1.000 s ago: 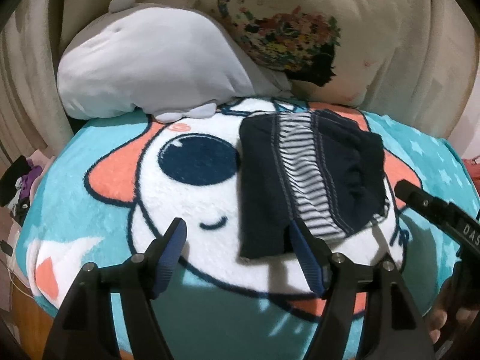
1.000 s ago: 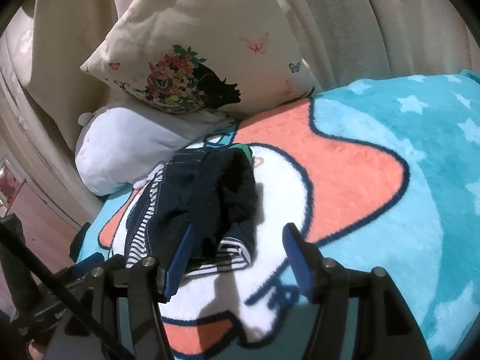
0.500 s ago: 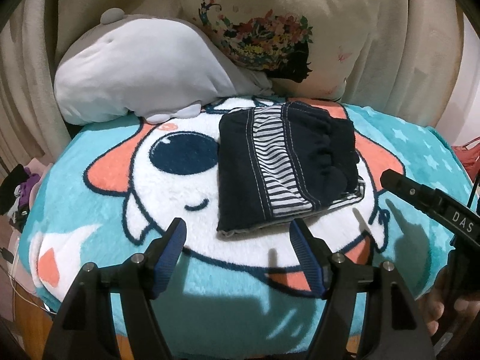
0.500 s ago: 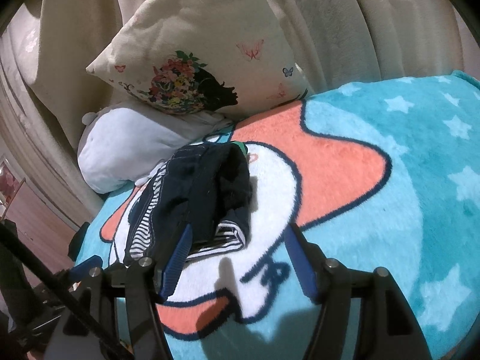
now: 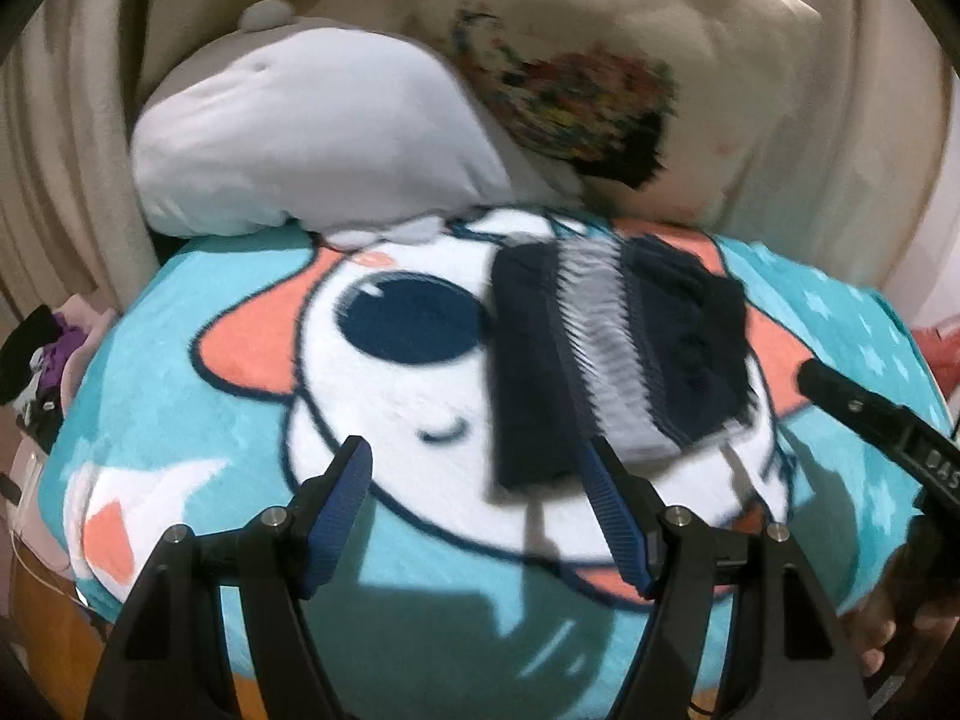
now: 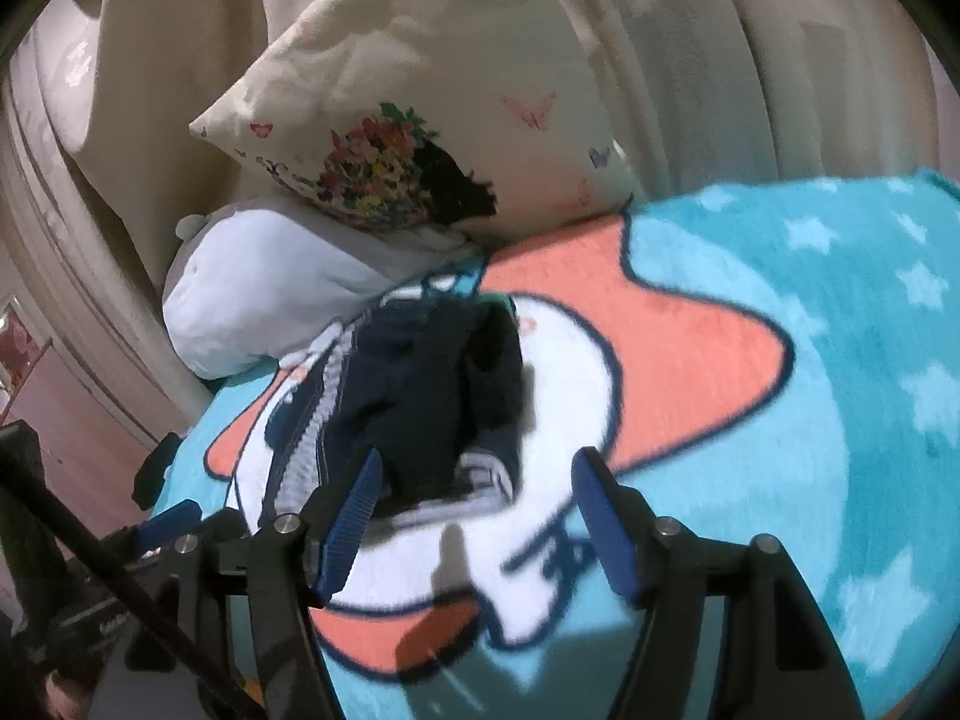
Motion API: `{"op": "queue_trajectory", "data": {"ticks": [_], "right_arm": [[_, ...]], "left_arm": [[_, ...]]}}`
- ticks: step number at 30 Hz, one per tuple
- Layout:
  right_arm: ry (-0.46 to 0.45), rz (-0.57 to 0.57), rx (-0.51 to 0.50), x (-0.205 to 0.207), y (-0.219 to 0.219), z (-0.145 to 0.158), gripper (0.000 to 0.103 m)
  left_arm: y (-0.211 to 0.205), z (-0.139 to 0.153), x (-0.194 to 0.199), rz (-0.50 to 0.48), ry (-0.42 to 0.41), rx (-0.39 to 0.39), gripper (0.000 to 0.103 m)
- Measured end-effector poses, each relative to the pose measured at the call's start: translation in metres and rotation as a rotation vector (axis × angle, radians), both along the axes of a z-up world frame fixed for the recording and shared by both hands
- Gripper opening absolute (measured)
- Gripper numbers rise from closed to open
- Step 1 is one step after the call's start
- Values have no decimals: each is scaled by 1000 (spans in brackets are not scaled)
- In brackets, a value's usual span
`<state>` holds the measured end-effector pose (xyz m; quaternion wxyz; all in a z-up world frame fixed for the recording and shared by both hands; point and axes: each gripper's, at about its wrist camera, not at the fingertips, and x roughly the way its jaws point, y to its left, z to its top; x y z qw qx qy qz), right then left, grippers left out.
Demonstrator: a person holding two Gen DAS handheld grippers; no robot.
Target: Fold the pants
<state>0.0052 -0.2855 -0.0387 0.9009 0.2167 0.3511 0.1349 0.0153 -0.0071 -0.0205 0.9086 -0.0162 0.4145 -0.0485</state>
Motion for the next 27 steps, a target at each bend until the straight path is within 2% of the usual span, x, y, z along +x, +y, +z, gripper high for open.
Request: {"op": "queue_trajectory", "data": {"ticks": [3,8,11,14,17,20,26,27], "right_arm": [[-29,16,9,21,2,10,71],[-77,127,144,70,14,19,71],[-8,195,215,108,24,5,71],[96,161,159,136,26,-19,69],[144,75,48,141,21,-26,72],[166,67,109,139,11,-26,74],[51,45,90,101,1,0,73],[32,47,94,93,2,2,67]], "left_arm": [[13,1,17,45,-3,0,71],[19,-3,34,54,27,-33,71],[17,-5,35,44,39,-39,71],[18,-7,35,35,48,-44,71],[24,-8,35,43,48,-50,71],[29,-8,40,50,56,-60,71],[25,-2,43,41,39,-56,71],[22,-1,44,36,36,-52,71]]}}
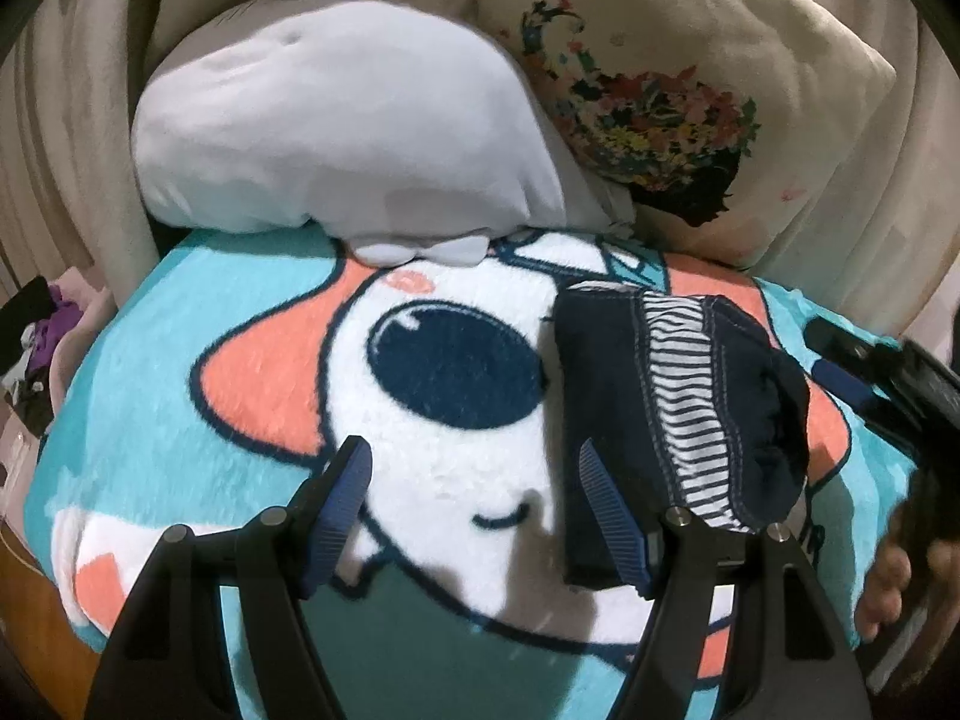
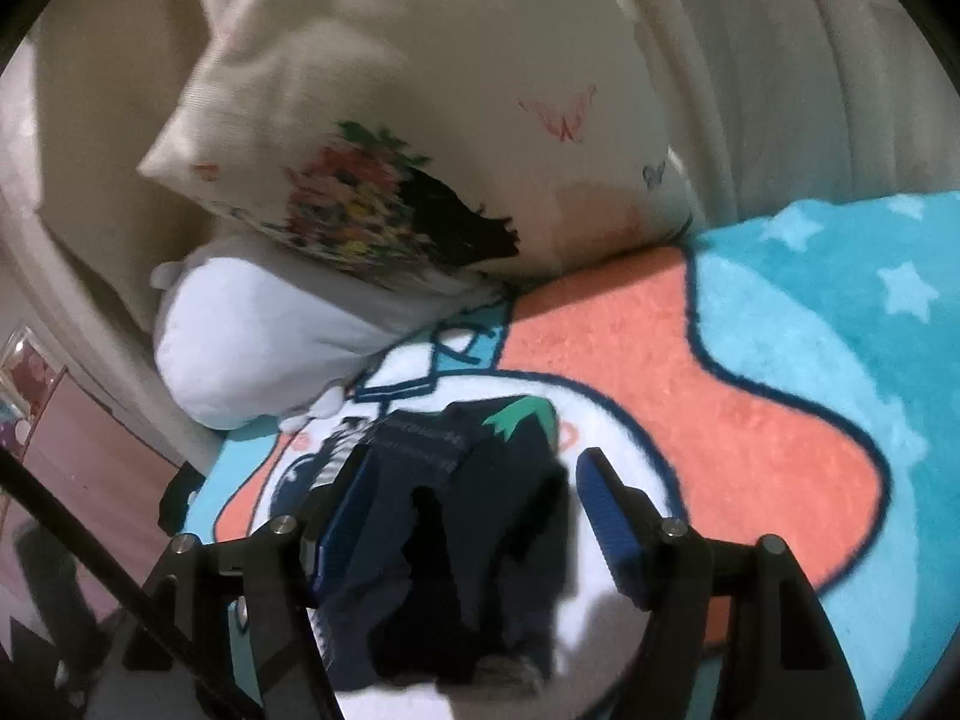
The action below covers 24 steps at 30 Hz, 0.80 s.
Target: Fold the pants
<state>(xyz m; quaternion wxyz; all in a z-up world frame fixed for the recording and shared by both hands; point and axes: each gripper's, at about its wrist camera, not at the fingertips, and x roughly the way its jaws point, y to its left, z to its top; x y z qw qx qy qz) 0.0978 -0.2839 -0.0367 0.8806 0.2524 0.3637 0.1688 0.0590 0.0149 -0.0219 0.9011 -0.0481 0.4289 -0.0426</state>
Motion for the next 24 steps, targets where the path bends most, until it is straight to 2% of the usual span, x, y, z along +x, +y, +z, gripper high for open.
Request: {"op": "queue_trajectory", "data": {"ticks": [2,3,6,9,10,11,14,17,20,24], "right_arm": [[-35,10,14,-12,2,2,52],[-49,28,27,-15,5,2,49],[-35,91,36,-11,17,-4,48],[61,89,-42,-4,23,-22,47],[78,65,-76,-5,21,-26,48],[85,47,-85,-7,18,-28,57],[84,24,24,-18,0,-34,62],[82,18,71,-17,-12,-39,71],[121,46,135,-3,-14,-51,71],[138,58,196,13,-14,-60,72]], "left_arm": [[-7,0,3,-11,1,0,71],[-10,-1,4,-17,6,-2,71],[-22,-4,4,-47,21,-2,71],[-27,-8,1,-69,39,2,71],[-24,-9,1,-67,46,-11,71],[-20,-10,3,-63,54,-31,71],[-5,-12,15,-43,85,-123,76],[4,-14,36,-58,61,-207,80],[3,-23,61,-109,67,-254,80],[-7,-47,89,-184,179,-384,81]]}}
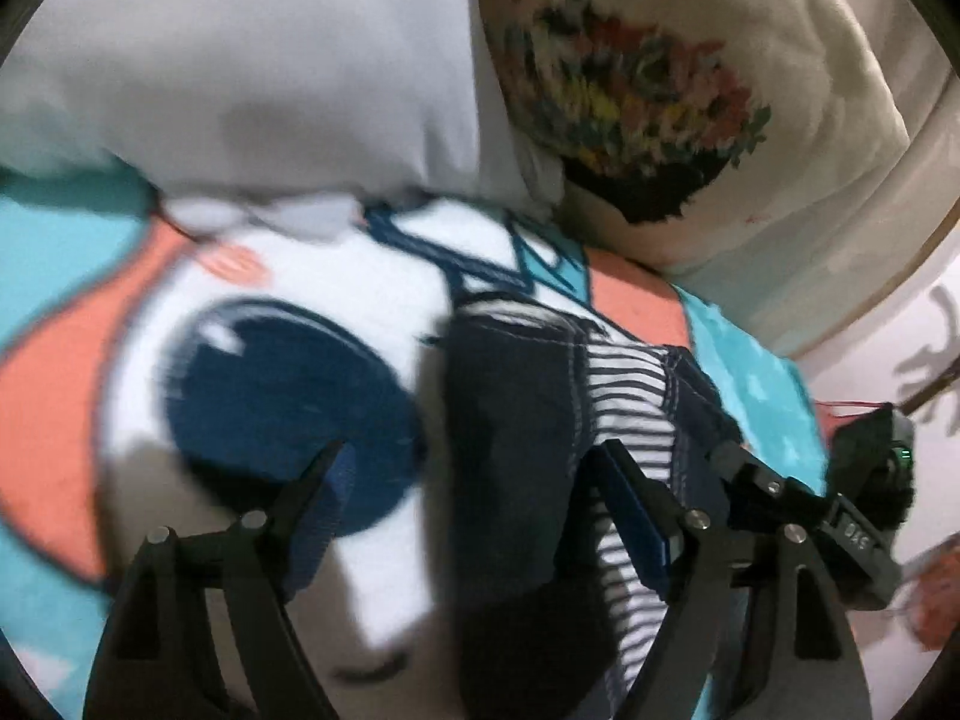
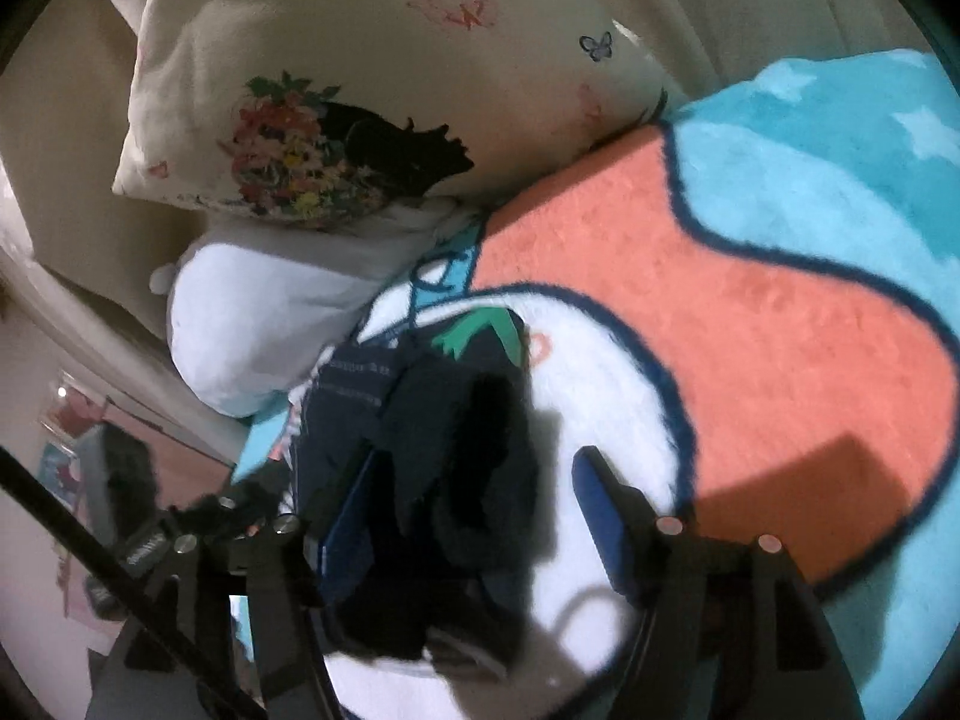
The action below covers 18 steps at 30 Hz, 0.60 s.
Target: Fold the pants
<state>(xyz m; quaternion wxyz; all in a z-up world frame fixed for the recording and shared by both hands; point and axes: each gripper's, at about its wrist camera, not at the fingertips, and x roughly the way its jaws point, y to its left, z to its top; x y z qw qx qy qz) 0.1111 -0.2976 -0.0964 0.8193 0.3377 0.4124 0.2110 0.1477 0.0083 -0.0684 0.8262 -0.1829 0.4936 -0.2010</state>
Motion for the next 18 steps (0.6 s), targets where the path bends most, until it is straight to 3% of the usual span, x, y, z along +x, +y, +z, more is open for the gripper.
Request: {"op": "queue_trajectory", "data": {"ticks": [7,8,9,12,15,18], "right_arm": [[17,49,0,22,14,2,74],[18,60,9,25,16,2,74],[21,71,17,27,19,2,73],[14,73,1,26,24,5,59],[-10,79,-6,21,26,13,51],[-30,82,-8,19,29,22,49]], "left_arm": [[-21,0,10,-38,6,-65,84],[-24,1,10,-40,5,-65,73],[-26,1,9,-49,6,-69,56],[-30,7,6,-50,-6,-53,36],[-29,16,2,-52,-29,-19,24],[-28,22,1,-43,-39,-10,23]]}}
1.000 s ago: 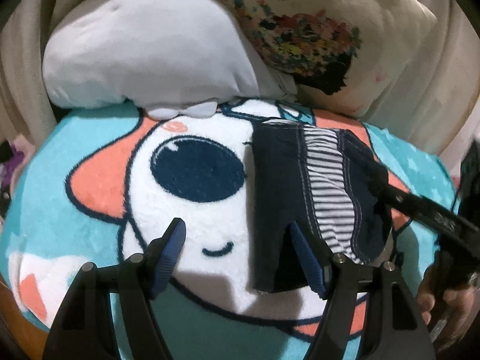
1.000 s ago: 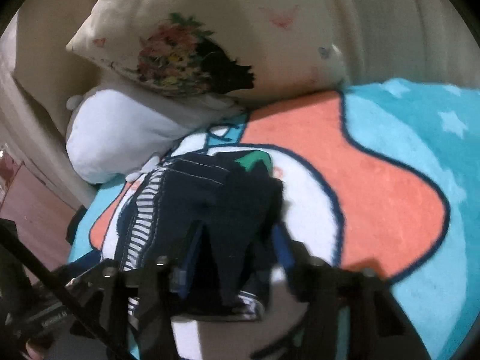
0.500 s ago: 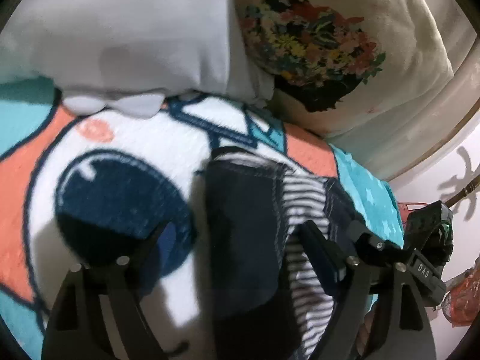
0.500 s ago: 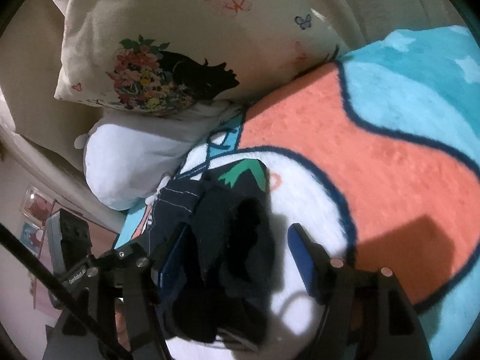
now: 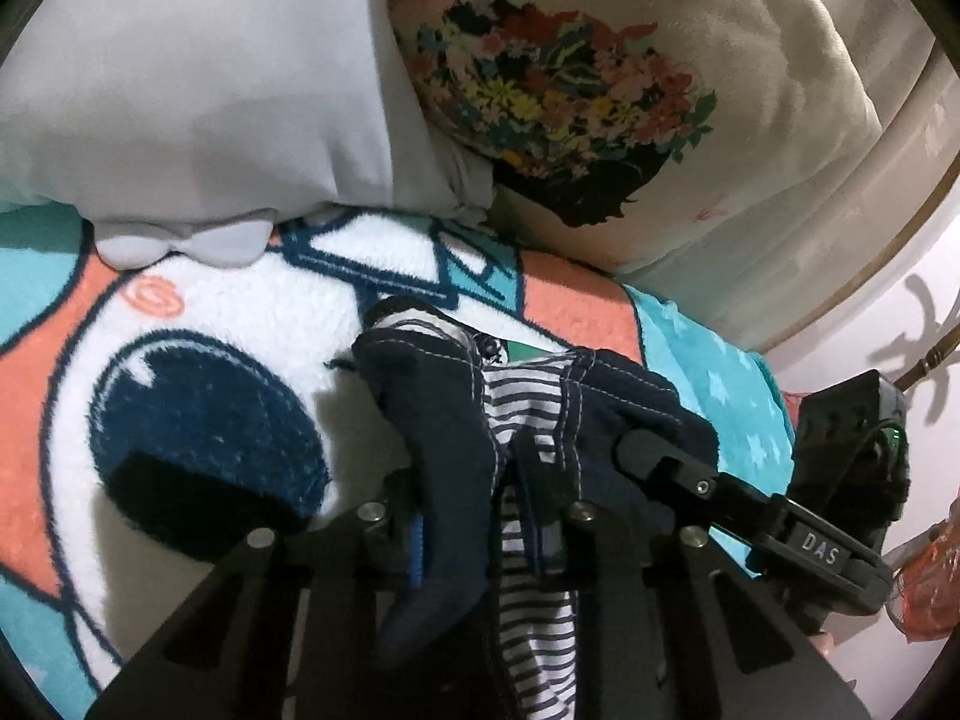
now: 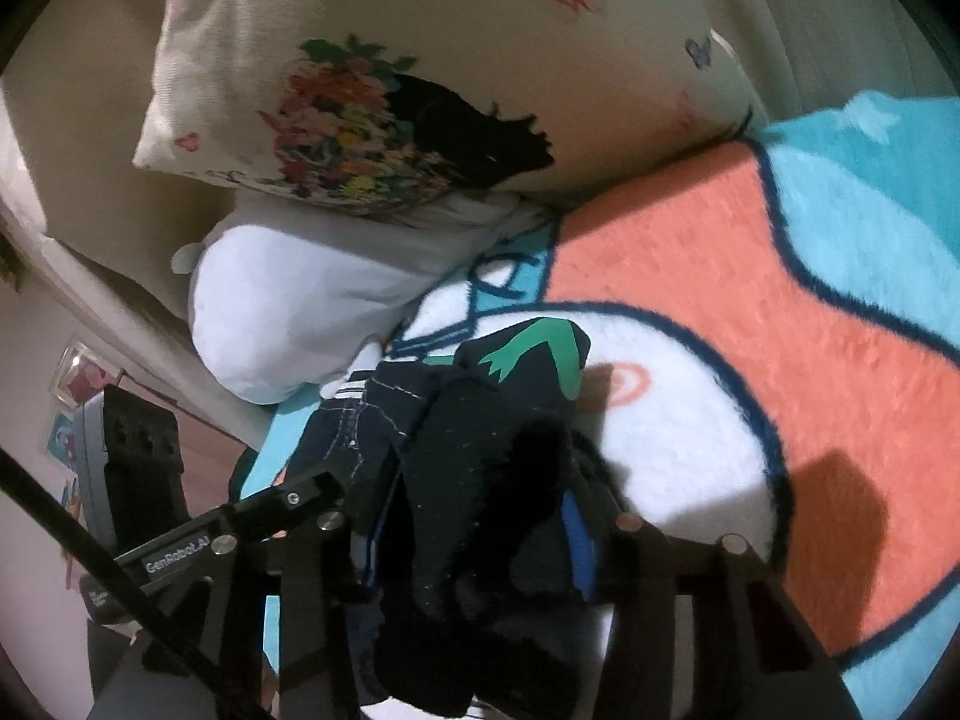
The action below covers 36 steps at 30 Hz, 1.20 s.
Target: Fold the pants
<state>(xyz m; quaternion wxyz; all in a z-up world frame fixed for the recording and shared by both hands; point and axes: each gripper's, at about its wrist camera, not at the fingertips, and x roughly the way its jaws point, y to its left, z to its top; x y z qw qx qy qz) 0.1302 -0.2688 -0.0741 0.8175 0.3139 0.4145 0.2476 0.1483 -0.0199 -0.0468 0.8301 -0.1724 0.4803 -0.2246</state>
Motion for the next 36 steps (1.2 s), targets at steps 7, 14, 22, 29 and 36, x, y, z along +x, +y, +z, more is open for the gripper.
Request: {"op": "queue_trajectory", "data": {"ticks": [7,14,22,29,36], "right_arm": [[-36,21,0,-3,7,16,49],[-58,38,0,5,15,28,49],[-52,39,-23,25,18,29,48],[-43,45,-34,42,19,21,48],[-13,31,-15,56,13,-3,49]], "left_arm": [[4,17,-5,26,-56,40,20],[14,30,9,45,-75,63,20],[15,22,23,61,-53,75,20],[16,11,35,73,-30,80,20],[12,3,41,59,-59,130,20]]}}
